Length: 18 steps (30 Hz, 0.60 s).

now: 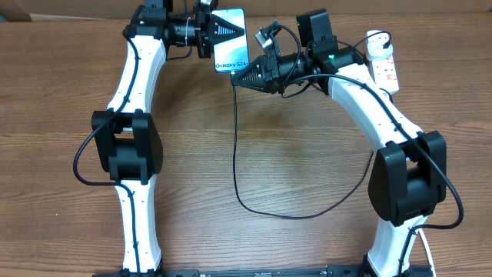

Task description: Plug charger to phone and switch on socket

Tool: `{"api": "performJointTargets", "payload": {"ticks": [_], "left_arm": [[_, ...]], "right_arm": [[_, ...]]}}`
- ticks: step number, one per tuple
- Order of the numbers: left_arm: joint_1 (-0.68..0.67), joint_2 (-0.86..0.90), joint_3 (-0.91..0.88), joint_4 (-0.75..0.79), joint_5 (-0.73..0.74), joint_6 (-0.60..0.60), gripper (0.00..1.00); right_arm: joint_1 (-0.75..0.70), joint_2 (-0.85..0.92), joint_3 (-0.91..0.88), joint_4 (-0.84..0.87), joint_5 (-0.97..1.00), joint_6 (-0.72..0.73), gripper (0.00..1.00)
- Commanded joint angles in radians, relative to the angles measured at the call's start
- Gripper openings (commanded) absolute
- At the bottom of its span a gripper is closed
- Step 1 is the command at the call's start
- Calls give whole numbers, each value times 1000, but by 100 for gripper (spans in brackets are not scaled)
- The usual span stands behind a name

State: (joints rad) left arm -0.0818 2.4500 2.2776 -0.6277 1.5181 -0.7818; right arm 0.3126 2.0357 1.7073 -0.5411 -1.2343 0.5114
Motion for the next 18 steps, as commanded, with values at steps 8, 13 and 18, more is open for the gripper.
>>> {"api": "performJointTargets", "payload": {"ticks": [8,13,18], "left_arm": [[-10,-30,28,1,62,23,4],[-10,-30,28,3,62,23,4],[-8,-30,28,28,62,19,4]], "right_arm": [[-18,14,8,61,-2,43,4],[-18,20,8,57,-19,42,4],[-16,21,8,34,-24,39,4]]}}
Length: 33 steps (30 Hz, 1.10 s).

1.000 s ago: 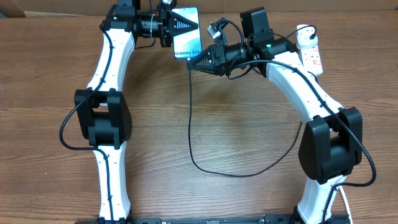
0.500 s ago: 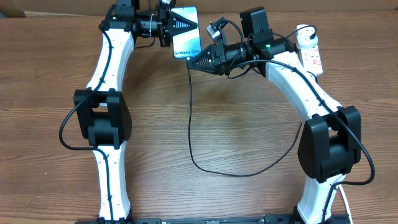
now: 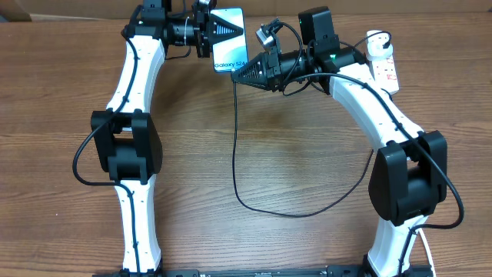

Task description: Plug charger to phone and switch on socket

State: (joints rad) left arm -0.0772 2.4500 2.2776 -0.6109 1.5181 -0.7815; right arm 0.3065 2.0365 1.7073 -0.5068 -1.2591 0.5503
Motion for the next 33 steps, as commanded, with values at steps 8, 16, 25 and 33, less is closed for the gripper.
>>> {"api": "performJointTargets", "payload": {"ticks": [8,16,25,33], "left_arm": [[12,-30,28,77,51,6,4],[51,-30,28,247,27,-68,4],[53,-30,28,332,27,-140,4],[53,-30,28,332,29,-163,5]], "right_arm": [[-10,20,8,-145,61,-116,4],[13,20,8,-322,390,-190,4],[104,86,8,-391,813,-185,7],[126,168,8,-374,885,-185,11]]}}
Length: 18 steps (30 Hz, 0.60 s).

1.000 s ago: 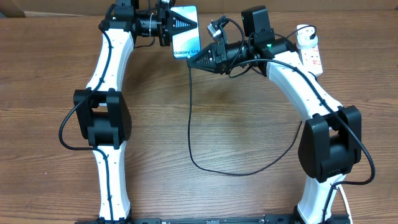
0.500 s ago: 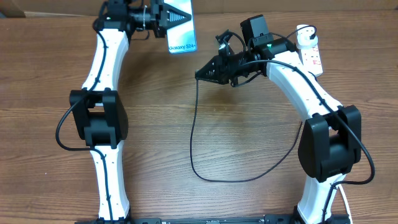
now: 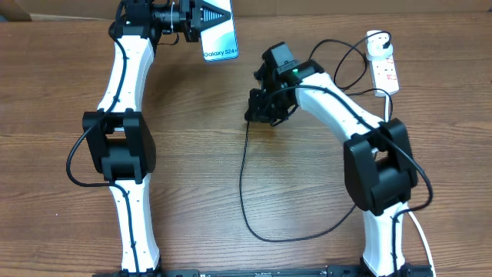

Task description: Plug charger to phone and switch on socket

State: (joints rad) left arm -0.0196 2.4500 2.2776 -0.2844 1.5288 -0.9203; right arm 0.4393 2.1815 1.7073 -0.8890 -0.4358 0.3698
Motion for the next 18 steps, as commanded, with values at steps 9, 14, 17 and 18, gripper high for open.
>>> {"api": "performJointTargets", "payload": {"ticks": [9,14,17,18], "left_arm": [[-5,-30,28,5,35,-23,4],[-5,-30,28,5,36,-23,4],[-5,-30,28,5,36,-23,4],[-5,-30,28,5,36,-23,4]], "right_arm": [[-10,33,18,-5,23,14,36],[-15,33,18,-34,52,96,44],[-16,33,18,-41,101,125,47],[-16,33,18,-41,110,125,49]]}}
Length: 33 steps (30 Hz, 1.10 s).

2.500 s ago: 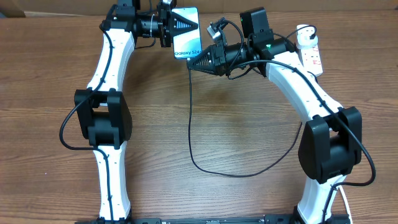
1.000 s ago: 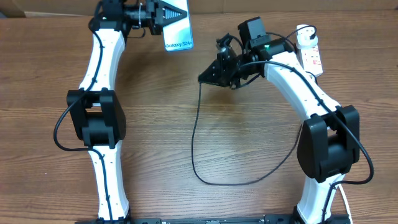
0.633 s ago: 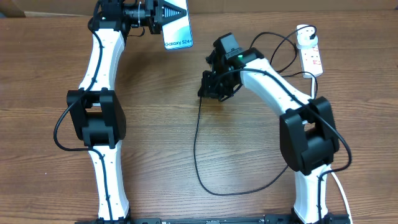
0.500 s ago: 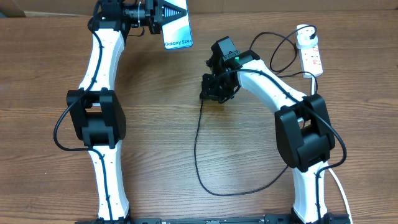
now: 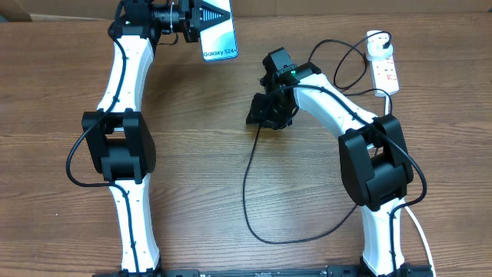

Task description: Plug charger to phone and switch on socket

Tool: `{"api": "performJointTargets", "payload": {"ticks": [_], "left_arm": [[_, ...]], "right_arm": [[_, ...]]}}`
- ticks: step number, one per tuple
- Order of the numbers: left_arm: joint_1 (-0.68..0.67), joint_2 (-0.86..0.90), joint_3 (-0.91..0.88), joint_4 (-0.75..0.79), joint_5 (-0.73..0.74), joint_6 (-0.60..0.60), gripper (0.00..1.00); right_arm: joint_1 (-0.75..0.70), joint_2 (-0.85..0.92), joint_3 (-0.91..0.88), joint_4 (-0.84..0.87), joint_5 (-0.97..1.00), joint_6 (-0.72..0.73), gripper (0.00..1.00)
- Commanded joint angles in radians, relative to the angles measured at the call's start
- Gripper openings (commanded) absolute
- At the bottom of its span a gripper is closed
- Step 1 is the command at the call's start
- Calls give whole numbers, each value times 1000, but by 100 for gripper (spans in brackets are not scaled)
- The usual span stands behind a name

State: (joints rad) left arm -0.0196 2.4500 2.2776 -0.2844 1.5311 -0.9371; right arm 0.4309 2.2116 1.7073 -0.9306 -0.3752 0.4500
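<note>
The light blue phone [image 5: 218,40], marked Galaxy S24+, lies at the table's far edge with my left gripper [image 5: 211,14] shut on its upper end. Right of centre, my right gripper [image 5: 258,118] points down at the table. It is shut on the end of the black charger cable [image 5: 247,185], which hangs from its fingertips about a hand's width right of and below the phone. The cable loops toward the front and runs back to the white adapter [image 5: 377,41] plugged into the white socket strip [image 5: 387,75]. The plug tip itself is hidden.
The socket strip lies at the far right edge of the wooden table [image 5: 61,115]. The cable's wide loop covers the middle and front of the table between the two arm bases. A cardboard edge shows along the back.
My right gripper has shifted slightly to the right and toward the front with the cable end, and the cable's loop has swung a little. The left gripper and phone have not moved.
At first my right gripper lay level, its cable end close to the phone's lower edge, held by the left gripper. It then stood nearer the phone. Later the left gripper had the phone farther left and back, and the right gripper pointed down, away from it, as now.
</note>
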Motion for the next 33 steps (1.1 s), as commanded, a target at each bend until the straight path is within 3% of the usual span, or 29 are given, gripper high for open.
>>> {"api": "performJointTargets", "payload": {"ticks": [1,4,6,8,14,22,27,33], "left_arm": [[-5,-30,28,5,34,-6,4],[-5,-30,28,5,34,-6,4],[-5,-30,28,5,34,-6,4],[-5,-30,28,5,34,-6,4],[-5,-30,28,5,44,-6,4],[-5,-30,28,5,45,-6,4],[-5,-30,28,5,49,-6,4],[-5,-30,28,5,49,-6,4]], "right_arm": [[-8,3,18,0,60,49,56],[-8,3,18,13,88,57,65],[-8,3,18,64,-21,-113,69],[-8,3,18,77,-66,-212,65],[-18,3,18,5,100,-33,62],[-19,8,14,-44,105,138,60],[-13,27,14,-45,38,183,41],[-9,27,13,-53,33,183,36]]}}
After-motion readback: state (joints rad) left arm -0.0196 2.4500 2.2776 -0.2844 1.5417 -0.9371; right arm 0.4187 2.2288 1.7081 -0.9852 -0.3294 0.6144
